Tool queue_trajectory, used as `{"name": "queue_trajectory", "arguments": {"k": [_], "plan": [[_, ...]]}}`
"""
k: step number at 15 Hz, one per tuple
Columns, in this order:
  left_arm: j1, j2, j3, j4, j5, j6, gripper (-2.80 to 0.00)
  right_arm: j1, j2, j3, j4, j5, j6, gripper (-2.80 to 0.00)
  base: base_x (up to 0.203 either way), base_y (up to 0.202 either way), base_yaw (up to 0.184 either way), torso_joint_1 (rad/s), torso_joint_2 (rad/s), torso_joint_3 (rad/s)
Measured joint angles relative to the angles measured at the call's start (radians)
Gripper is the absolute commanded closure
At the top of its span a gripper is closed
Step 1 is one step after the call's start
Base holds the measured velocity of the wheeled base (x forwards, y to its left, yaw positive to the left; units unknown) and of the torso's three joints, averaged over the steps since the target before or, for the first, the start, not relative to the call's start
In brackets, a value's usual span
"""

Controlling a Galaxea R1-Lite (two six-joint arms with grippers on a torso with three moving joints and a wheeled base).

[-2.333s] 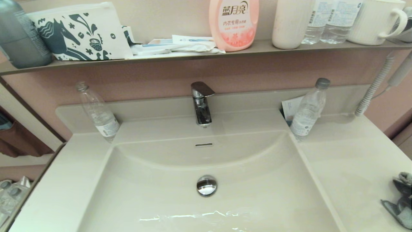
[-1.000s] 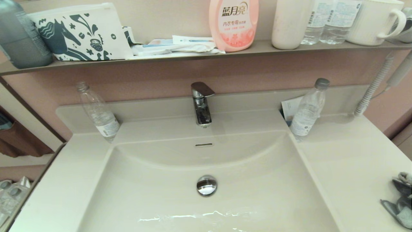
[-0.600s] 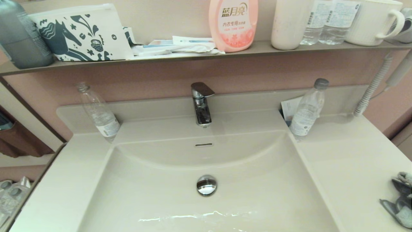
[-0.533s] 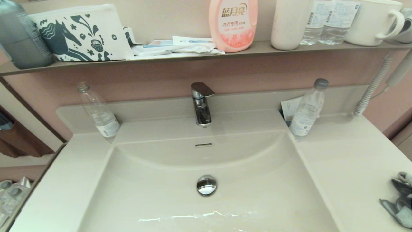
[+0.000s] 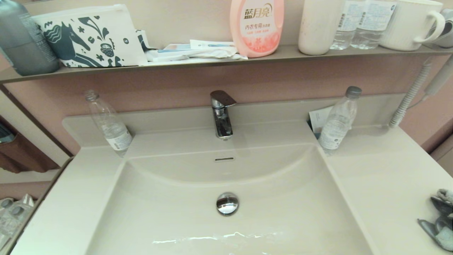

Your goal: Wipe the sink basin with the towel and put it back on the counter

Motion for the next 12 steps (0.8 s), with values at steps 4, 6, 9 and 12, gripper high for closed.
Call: {"name": "queue_trajectory", "arguments": {"k": [4, 6, 9, 12], "plan": [[0.0, 0.0, 0.0, 0.0, 0.0, 0.0, 0.0, -0.001, -0.019, 0.387, -0.3, 0.035, -0.171, 0.0, 0.0, 0.0, 0.0, 0.0, 0.0, 0.0], [0.0, 0.0, 0.0, 0.0, 0.0, -0.001, 0.0, -0.001, -0.021, 0.544, -0.484, 0.068, -0.278, 0.0, 0.0, 0.0, 0.0, 0.0, 0.0, 0.0], [0.0, 0.0, 0.0, 0.0, 0.0, 0.0, 0.0, -0.001, -0.023, 0.631, -0.6, 0.107, -0.385, 0.0, 0.0, 0.0, 0.0, 0.0, 0.0, 0.0], [0.0, 0.0, 0.0, 0.0, 0.0, -0.001, 0.0, -0.001, -0.023, 0.653, -0.602, 0.116, -0.396, 0.0, 0.0, 0.0, 0.0, 0.0, 0.0, 0.0]]}}
